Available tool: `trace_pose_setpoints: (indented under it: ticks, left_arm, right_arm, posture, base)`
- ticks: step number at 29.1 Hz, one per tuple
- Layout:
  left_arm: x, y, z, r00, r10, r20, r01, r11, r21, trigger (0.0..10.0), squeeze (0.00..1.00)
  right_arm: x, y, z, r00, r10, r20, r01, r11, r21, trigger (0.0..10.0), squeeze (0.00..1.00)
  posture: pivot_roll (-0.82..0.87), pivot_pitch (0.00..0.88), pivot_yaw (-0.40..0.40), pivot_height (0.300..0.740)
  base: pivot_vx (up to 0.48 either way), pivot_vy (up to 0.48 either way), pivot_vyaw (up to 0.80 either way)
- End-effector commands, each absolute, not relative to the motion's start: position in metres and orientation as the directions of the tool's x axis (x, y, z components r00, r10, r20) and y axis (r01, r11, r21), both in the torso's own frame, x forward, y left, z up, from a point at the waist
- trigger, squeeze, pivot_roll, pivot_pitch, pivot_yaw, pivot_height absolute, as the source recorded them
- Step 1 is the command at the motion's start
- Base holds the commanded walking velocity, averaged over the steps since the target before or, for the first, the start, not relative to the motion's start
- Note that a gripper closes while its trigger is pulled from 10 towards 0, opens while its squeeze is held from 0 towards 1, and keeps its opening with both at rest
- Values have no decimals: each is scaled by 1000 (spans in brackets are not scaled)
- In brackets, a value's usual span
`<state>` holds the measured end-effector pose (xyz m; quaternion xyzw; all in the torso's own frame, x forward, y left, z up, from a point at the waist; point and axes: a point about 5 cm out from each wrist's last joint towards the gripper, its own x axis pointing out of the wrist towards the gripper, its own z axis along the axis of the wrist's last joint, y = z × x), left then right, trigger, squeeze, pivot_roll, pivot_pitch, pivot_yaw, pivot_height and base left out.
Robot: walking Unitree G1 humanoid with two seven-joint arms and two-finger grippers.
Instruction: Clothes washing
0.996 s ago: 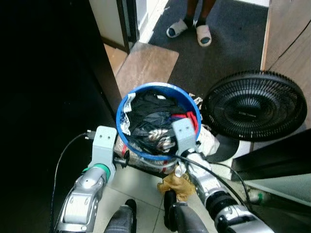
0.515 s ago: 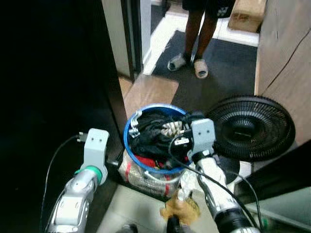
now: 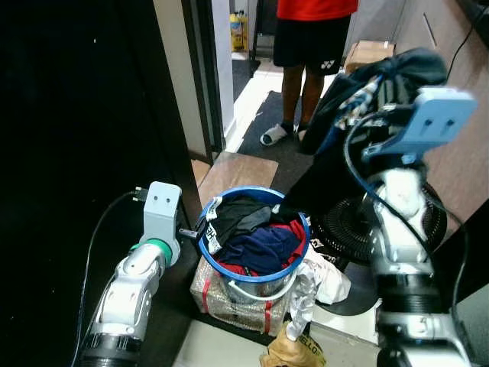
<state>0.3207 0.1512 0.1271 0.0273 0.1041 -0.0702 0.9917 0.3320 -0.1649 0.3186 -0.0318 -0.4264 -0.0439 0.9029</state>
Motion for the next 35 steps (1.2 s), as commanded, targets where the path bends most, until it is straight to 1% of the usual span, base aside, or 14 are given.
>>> trace_pose_setpoints:
  ticks: [1,5,6,7,8,10,11,13,17,18,20,23,31,35]
  left_arm:
    - [320,151,122,964,-140,-224,150,988,27,10000,0]
    - [319,151,121,964,-140,-224,149,989,24,10000,0]
    - [318,151,118,965,-135,-225,143,989,20,10000,0]
    - [318,151,117,965,-134,-225,141,990,18,10000,0]
    - [318,151,117,965,-134,-225,141,990,18,10000,0]
    - [317,151,116,966,-126,-224,133,991,15,10000,0]
    - [317,151,116,966,-126,-224,133,991,15,10000,0]
    - [317,152,115,968,-123,-221,129,992,13,10000,0]
    - [316,153,114,968,-124,-217,130,991,14,10000,0]
    - [315,155,114,970,-122,-209,127,992,13,10000,0]
    - [315,155,114,970,-122,-209,127,992,13,10000,0]
    - [316,156,116,977,-111,-181,115,993,11,10000,0]
    - [317,152,126,988,-104,-115,105,994,4,10000,0]
    - [319,150,139,994,-97,-46,97,995,10,10000,0]
  right_arm:
    - [321,-162,343,549,-43,835,101,995,-16,10000,0]
    - [318,-161,344,549,-22,836,104,994,-43,10000,0]
    - [332,-158,292,709,22,705,90,989,-121,10000,0]
    - [335,-157,267,775,33,631,76,986,-145,10000,0]
    - [335,-157,267,775,33,631,76,986,-145,10000,0]
    - [335,-153,216,870,51,491,44,982,-181,10000,0]
    - [335,-153,216,870,51,491,44,982,-181,10000,0]
    - [330,-152,185,916,41,399,34,983,-178,10000,0]
    - [323,-146,162,942,52,331,13,981,-192,10000,0]
    - [318,-135,155,948,79,307,-18,980,-197,10000,0]
    - [318,-135,155,948,79,307,-18,980,-197,10000,0]
    - [322,-123,163,937,126,327,-57,975,-213,10000,0]
    - [329,-106,177,913,198,358,-123,967,-222,10000,0]
    - [330,-98,171,919,202,337,-151,974,-172,10000,0]
  posture:
    - [71,0,124,740]
    - [77,0,111,740]
    - [82,0,89,740]
    - [82,0,89,740]
    - [82,0,89,740]
    - [86,0,82,740]
    - [86,0,82,740]
    - [86,0,82,740]
    - [94,0,78,740]
    - [88,0,74,740]
    - [88,0,74,740]
    - [85,0,47,740]
    - [90,0,3,740]
    - [99,0,-6,740]
  base:
    - [0,0,0]
    - [0,0,0]
    - [0,0,0]
    - [0,0,0]
    - [0,0,0]
    - [0,0,0]
    - [0,0,0]
    - [0,0,0]
    - [0,0,0]
    - [0,0,0]
    - [0,0,0]
    - [0,0,0]
    - [0,0,0]
    - [0,0,0]
